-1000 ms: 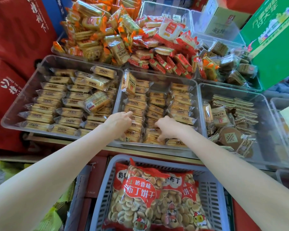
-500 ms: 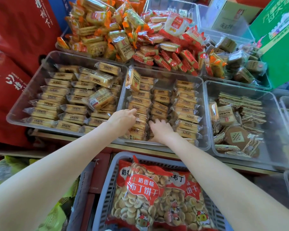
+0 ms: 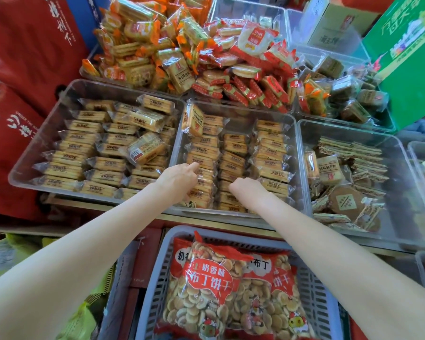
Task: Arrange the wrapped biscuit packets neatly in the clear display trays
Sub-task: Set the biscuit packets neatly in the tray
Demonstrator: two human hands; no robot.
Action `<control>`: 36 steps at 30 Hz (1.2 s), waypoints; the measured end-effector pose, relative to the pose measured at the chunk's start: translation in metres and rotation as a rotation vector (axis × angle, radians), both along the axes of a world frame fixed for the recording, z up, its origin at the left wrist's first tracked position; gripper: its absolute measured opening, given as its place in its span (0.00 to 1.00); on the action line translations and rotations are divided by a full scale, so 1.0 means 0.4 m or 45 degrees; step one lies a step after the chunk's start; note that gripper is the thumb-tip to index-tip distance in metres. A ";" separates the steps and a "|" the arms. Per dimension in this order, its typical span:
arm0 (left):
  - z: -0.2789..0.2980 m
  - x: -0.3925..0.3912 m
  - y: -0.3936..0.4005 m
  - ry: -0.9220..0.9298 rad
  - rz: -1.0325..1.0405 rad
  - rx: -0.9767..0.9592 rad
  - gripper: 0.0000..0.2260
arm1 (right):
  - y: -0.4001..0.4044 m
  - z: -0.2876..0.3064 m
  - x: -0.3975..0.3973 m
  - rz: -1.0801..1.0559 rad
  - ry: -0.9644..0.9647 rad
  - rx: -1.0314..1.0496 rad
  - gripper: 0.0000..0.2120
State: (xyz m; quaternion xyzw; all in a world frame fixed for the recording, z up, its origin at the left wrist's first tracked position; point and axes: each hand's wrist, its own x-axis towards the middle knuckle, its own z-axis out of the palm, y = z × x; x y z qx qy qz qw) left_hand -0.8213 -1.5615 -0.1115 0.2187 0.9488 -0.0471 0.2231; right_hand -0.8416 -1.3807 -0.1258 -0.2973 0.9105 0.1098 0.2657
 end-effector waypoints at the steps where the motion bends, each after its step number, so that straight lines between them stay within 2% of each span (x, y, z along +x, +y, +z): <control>1: 0.001 -0.001 -0.007 -0.010 0.001 0.048 0.14 | 0.002 0.002 0.002 -0.013 -0.012 -0.001 0.17; 4: 0.012 -0.003 -0.056 0.040 0.047 0.349 0.10 | -0.002 0.027 -0.023 -0.132 0.012 -0.198 0.11; 6: 0.019 -0.003 -0.109 0.277 0.140 0.580 0.08 | -0.028 0.062 -0.062 -0.229 0.085 -0.415 0.09; 8: 0.020 -0.003 -0.164 0.504 0.304 0.686 0.06 | -0.075 0.094 -0.111 -0.307 0.146 -0.594 0.07; 10: 0.022 -0.014 -0.211 0.593 0.483 0.678 0.08 | -0.139 0.113 -0.161 -0.490 0.160 -0.811 0.06; 11: 0.021 -0.026 -0.231 0.608 0.542 0.655 0.10 | -0.173 0.120 -0.183 -0.614 0.131 -0.908 0.09; 13: 0.018 -0.051 -0.259 0.574 0.620 0.583 0.16 | -0.237 0.113 -0.224 -0.839 -0.001 -1.033 0.20; 15: 0.010 -0.071 -0.269 0.416 0.681 0.443 0.24 | -0.289 0.097 -0.247 -0.961 -0.102 -1.082 0.33; 17: -0.005 -0.081 -0.267 0.277 0.696 0.296 0.31 | -0.316 0.075 -0.265 -1.015 -0.088 -1.048 0.41; 19: -0.014 -0.089 -0.267 0.253 0.666 0.234 0.34 | -0.316 0.061 -0.281 -1.030 -0.057 -1.015 0.39; 21: -0.017 -0.094 -0.282 0.271 0.628 0.202 0.35 | -0.300 0.069 -0.301 -1.059 0.046 -1.087 0.29; 23: -0.016 -0.093 -0.304 0.330 0.527 0.134 0.34 | -0.292 0.090 -0.318 -0.961 0.213 -1.237 0.20; 24: -0.016 -0.093 -0.314 0.389 0.442 0.088 0.33 | -0.296 0.105 -0.324 -0.806 0.301 -1.276 0.19; 26: -0.019 -0.087 -0.329 0.555 0.250 0.047 0.31 | -0.320 0.119 -0.338 -0.417 0.450 -1.230 0.24; 29: -0.029 -0.079 -0.344 0.740 0.148 0.141 0.26 | -0.384 0.105 -0.363 0.018 0.702 -0.962 0.32; 32: -0.022 -0.086 -0.362 0.825 0.169 0.209 0.22 | -0.423 0.092 -0.385 0.221 0.681 -0.786 0.29; 36: -0.017 -0.103 -0.390 0.782 0.249 0.278 0.22 | -0.435 0.085 -0.394 0.340 0.561 -0.669 0.18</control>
